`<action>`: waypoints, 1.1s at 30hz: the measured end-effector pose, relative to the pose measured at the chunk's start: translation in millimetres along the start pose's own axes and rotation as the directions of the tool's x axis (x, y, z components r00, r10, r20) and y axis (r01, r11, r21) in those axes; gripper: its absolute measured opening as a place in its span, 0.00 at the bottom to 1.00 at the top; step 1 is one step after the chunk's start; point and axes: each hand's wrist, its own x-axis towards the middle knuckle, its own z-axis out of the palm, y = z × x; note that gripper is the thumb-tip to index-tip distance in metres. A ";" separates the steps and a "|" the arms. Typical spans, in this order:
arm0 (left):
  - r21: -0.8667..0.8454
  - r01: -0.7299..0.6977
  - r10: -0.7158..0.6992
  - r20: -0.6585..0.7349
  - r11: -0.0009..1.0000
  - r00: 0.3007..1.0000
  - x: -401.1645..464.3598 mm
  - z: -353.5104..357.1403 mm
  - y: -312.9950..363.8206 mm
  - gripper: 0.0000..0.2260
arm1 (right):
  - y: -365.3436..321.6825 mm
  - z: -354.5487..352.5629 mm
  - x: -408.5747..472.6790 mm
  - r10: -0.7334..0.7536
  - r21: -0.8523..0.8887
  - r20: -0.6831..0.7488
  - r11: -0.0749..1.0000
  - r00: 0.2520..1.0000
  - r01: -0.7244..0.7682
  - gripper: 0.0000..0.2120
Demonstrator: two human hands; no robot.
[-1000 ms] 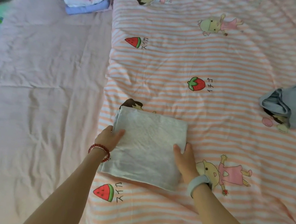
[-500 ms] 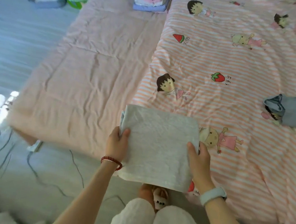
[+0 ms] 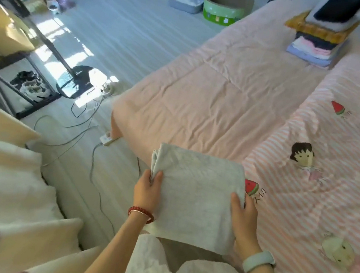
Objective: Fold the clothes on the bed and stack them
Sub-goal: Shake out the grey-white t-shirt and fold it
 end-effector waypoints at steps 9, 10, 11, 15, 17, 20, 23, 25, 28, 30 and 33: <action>-0.024 0.025 -0.027 -0.096 0.999 0.995 171.9 -163.8 3.1 0.16 | -97.1 221.3 37.5 0.047 -0.040 0.111 0.998 0.993 -0.042 0.11; -0.014 0.024 -0.025 -0.116 1.000 0.993 190.0 -183.9 3.3 0.16 | -107.8 247.4 39.0 0.055 -0.033 0.131 0.998 0.990 -0.051 0.11; -0.002 0.029 -0.029 -0.143 1.000 0.989 206.1 -202.8 3.0 0.16 | -117.9 271.9 40.1 0.058 -0.032 0.149 0.998 0.987 -0.054 0.11; -0.026 0.067 -0.071 -0.246 0.997 0.967 258.4 -264.2 -3.1 0.17 | -158.9 356.3 48.8 -0.011 -0.074 0.207 0.997 0.978 0.027 0.12; -0.059 0.084 -0.098 -0.300 0.995 0.949 280.0 -287.5 -7.4 0.18 | -178.7 392.4 54.9 -0.046 -0.108 0.246 0.991 0.968 0.075 0.12; -0.122 0.112 -0.149 -0.357 0.986 0.922 311.3 -315.0 -12.5 0.18 | -202.4 441.3 68.7 -0.075 -0.145 0.303 0.982 0.950 0.124 0.12; -0.186 0.123 -0.190 -0.403 0.975 0.895 349.6 -339.8 -15.6 0.18 | -221.7 492.9 88.4 -0.084 -0.175 0.361 0.972 0.929 0.156 0.12; -0.198 0.133 -0.206 -0.412 0.971 0.888 382.8 -357.6 -16.4 0.18 | -236.1 531.1 104.5 -0.075 -0.186 0.388 0.970 0.919 0.157 0.13; -0.180 0.163 -0.224 -0.409 0.970 0.884 445.7 -385.5 -9.8 0.17 | -264.7 590.5 134.7 -0.061 -0.162 0.416 0.977 0.907 0.140 0.13; -0.177 0.160 -0.222 -0.419 0.971 0.881 489.1 -402.1 0.8 0.16 | -289.8 626.1 157.6 -0.061 -0.154 0.440 0.978 0.896 0.142 0.12; -0.145 0.138 -0.186 -0.413 0.980 0.892 548.6 -423.4 21.2 0.15 | -327.6 667.1 184.2 -0.088 -0.117 0.429 0.982 0.899 0.151 0.11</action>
